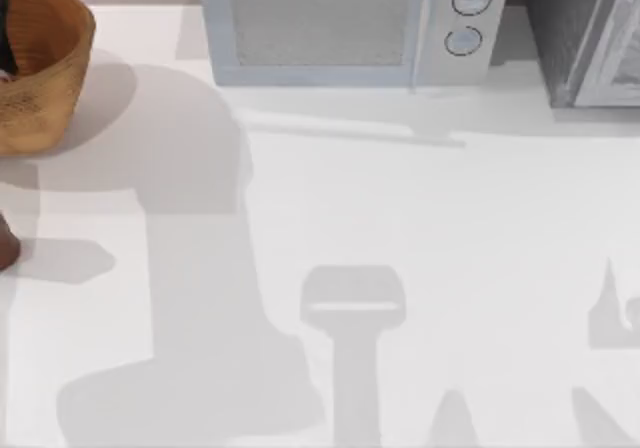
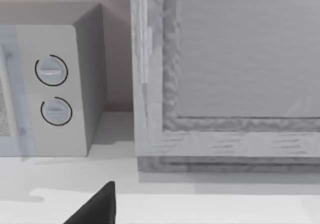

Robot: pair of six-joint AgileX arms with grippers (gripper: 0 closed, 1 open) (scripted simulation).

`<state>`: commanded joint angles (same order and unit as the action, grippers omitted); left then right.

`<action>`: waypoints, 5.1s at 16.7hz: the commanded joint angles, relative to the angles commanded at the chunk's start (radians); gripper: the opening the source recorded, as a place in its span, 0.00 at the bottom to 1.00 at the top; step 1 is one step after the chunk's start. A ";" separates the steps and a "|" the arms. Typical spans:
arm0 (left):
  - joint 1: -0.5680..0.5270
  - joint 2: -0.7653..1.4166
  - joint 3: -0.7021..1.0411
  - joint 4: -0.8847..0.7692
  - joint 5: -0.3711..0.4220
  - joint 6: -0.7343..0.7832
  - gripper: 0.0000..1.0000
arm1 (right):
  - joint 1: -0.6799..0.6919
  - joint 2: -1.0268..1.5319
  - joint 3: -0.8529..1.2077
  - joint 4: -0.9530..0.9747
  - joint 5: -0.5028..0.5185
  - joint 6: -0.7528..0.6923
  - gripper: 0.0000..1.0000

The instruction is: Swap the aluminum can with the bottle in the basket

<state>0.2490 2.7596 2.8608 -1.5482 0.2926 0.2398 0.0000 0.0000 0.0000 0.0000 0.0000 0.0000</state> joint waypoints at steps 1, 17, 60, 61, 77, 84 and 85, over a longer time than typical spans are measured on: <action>0.000 0.000 0.000 0.000 0.000 0.000 1.00 | 0.000 0.000 0.000 0.000 0.000 0.000 1.00; -0.030 -0.069 -0.362 0.302 -0.005 -0.032 1.00 | 0.000 0.000 0.000 0.000 0.000 0.000 1.00; -0.098 -1.109 -1.289 0.769 -0.117 -0.096 0.00 | 0.000 0.000 0.000 0.000 0.000 0.000 1.00; -0.104 -1.222 -1.391 0.824 -0.136 -0.103 0.00 | 0.000 0.000 0.000 0.000 0.000 0.000 1.00; -0.244 -2.718 -2.820 1.525 -0.290 -0.236 0.00 | 0.000 0.000 0.000 0.000 0.000 0.000 1.00; -0.246 -2.755 -2.861 1.546 -0.293 -0.238 0.00 | 0.000 0.000 0.000 0.000 0.000 0.000 1.00; -0.246 -2.755 -2.861 1.546 -0.293 -0.238 0.00 | 0.000 0.000 0.000 0.000 0.000 0.000 1.00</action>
<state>0.0029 0.0045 0.0001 -0.0020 0.0000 0.0022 0.0000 0.0000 0.0000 0.0000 0.0000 0.0000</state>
